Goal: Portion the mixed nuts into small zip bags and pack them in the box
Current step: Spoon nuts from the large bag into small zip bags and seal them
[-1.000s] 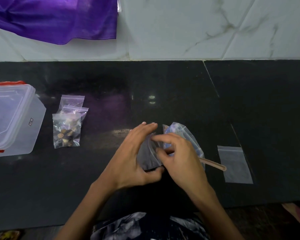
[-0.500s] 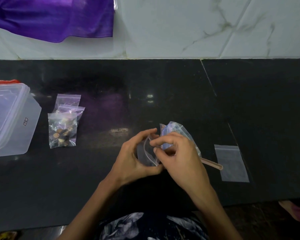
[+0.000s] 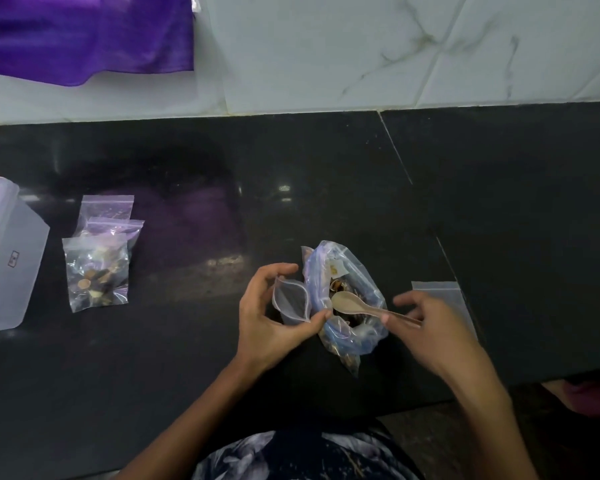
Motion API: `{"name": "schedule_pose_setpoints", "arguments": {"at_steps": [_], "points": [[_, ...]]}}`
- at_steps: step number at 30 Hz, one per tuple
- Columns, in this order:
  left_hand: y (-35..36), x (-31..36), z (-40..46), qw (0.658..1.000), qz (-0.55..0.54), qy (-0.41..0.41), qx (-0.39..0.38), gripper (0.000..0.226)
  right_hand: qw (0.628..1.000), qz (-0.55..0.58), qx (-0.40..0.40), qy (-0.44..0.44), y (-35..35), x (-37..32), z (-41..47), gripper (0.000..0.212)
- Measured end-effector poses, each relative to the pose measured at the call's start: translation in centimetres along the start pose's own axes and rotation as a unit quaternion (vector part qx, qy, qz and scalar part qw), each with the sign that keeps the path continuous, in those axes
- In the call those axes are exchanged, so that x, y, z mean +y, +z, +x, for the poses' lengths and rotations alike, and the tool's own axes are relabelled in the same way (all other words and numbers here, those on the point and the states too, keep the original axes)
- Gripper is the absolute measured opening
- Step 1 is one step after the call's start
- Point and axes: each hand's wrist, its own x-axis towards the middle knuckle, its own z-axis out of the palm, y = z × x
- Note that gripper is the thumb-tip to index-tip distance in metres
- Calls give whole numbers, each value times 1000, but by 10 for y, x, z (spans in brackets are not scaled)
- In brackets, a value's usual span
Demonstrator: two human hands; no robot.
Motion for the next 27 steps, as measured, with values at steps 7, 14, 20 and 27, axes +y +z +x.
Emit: {"name": "schedule_pose_setpoints", "arguments": {"at_steps": [7,14,20,27], "points": [[4,-18,0,999,2,-28,-33,55,951,70,221,-203,17,-4,-2,14],[4,-25,5,996,-13,-45,-77,55,925,-28,153,-348,33,6,30,29],[2,-31,3,995,-18,-61,-79,57,932,-22,49,-359,7,12,29,23],[3,-36,-1,995,-16,-71,-68,57,937,-89,139,-308,-8,11,23,16]]}}
